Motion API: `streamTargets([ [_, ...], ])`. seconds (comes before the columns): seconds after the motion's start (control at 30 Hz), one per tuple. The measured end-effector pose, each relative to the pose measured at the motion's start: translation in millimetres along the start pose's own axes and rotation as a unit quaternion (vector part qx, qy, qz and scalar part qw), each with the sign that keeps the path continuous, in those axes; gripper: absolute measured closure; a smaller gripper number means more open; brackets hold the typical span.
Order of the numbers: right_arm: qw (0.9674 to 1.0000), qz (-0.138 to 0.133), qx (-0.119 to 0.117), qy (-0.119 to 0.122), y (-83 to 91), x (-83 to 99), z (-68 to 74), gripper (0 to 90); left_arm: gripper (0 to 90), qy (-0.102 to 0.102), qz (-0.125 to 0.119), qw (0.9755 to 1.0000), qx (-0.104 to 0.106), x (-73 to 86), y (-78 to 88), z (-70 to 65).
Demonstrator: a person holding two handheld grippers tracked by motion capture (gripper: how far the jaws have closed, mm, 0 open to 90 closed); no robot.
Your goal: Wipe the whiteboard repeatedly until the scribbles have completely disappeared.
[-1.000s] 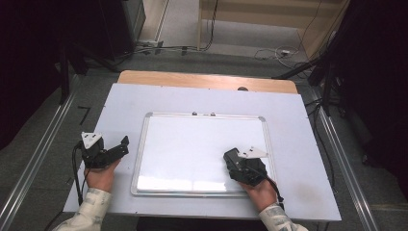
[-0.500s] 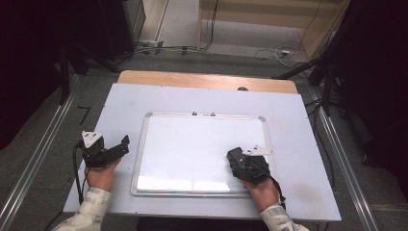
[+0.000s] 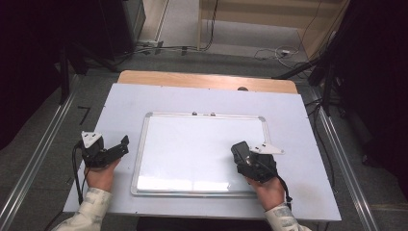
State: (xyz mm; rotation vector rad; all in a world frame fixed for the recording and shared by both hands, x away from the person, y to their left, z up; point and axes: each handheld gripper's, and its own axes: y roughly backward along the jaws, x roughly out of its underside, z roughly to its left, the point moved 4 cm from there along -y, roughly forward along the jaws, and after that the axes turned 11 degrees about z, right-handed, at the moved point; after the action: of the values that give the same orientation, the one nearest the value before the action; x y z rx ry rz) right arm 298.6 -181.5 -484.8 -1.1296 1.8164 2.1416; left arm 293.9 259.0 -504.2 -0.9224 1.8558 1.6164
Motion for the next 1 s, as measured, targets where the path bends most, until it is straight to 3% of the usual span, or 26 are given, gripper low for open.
streamTargets([
  [0.53, 0.9998, -0.006, 0.004, -0.019, 5.0, -4.4, -10.3, 38.8, 10.4, 0.007, 0.000, 1.0000, -0.001, 0.9, 1.2, 5.0],
  [1.0, 0.9991, -0.011, 0.017, -0.036, 7.4, -3.5, -20.8, 38.7, 10.4, 0.001, -0.001, 1.0000, 0.001, 0.2, 0.9, 0.9],
])
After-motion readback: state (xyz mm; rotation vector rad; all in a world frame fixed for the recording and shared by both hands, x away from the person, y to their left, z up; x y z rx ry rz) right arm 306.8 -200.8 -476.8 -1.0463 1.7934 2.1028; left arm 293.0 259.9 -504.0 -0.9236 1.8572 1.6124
